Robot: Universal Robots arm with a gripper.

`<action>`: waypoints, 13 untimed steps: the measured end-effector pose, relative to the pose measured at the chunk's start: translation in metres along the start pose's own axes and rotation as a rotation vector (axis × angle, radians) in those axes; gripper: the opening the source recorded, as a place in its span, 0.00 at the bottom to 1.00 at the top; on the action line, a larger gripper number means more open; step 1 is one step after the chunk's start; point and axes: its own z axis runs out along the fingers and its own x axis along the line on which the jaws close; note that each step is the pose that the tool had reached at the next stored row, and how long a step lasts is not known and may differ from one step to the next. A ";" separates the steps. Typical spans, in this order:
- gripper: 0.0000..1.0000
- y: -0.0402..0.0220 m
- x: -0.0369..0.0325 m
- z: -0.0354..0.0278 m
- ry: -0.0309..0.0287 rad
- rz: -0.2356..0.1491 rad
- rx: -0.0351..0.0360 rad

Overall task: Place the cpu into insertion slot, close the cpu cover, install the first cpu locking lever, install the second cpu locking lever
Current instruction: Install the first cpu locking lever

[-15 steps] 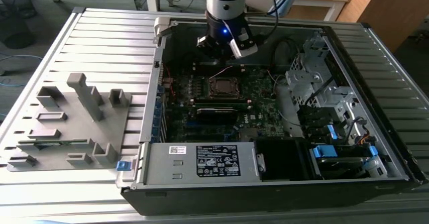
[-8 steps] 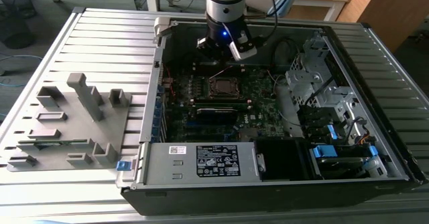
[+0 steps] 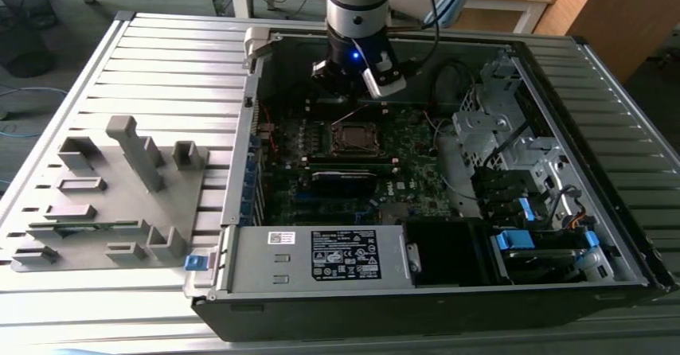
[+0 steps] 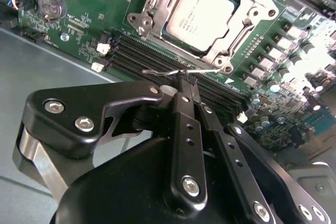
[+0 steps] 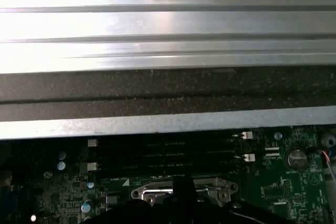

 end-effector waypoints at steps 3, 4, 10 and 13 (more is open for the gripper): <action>0.10 -0.0003 0.0002 0.0021 0.0001 0.001 -0.0068; 0.10 -0.0005 0.0003 0.0030 0.0003 0.001 -0.0070; 0.10 -0.0007 0.0004 0.0051 0.0012 0.002 -0.0229; 0.10 -0.0007 -0.0004 0.0054 0.0013 0.002 -0.0234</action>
